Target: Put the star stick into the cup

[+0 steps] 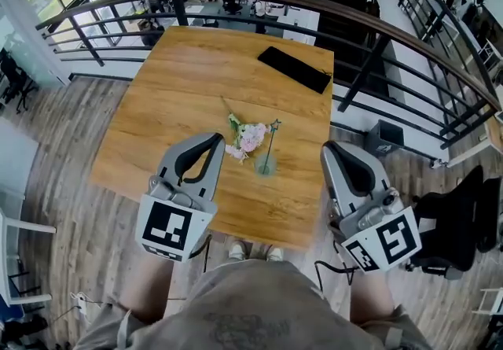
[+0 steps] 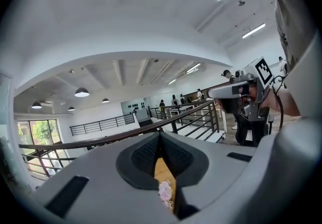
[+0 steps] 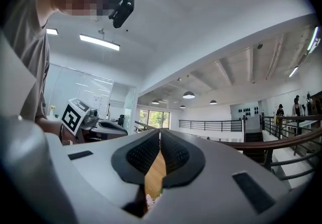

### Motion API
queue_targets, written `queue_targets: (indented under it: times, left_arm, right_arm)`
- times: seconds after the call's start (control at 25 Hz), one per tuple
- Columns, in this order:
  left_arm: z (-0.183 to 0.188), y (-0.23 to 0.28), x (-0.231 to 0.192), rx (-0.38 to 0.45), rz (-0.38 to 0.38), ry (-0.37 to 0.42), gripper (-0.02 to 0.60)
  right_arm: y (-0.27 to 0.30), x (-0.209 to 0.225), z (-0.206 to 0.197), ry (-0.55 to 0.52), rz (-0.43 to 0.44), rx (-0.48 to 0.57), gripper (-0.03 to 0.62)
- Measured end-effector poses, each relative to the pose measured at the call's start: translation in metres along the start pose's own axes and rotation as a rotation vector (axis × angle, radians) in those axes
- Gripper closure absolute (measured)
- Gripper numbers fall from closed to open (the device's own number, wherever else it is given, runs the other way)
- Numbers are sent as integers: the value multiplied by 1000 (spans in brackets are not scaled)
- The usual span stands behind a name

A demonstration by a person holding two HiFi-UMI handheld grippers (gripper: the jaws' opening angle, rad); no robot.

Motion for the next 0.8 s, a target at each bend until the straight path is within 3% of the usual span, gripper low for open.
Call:
queue_targets:
  times: [0.24, 0.52, 0.8]
  left_arm:
    - [-10, -15, 11, 0, -37, -11, 565]
    - [-30, -25, 19, -66, -35, -28, 565]
    - [-34, -28, 21, -79, -34, -41, 565]
  right_arm:
    - [-21, -5, -12, 147, -5, 38, 563]
    - [-25, -13, -36, 181, 9, -19, 563]
    - [-20, -14, -36, 167, 18, -24, 563]
Point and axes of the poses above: the fingertips, and each gripper's own axes: y forward along the fingers, x to its right, z out of its top, the point moved 4 cm from there along -y, backward along the fingers, and after that the axes turned 14 degrees about z, right-handed, at the moved point
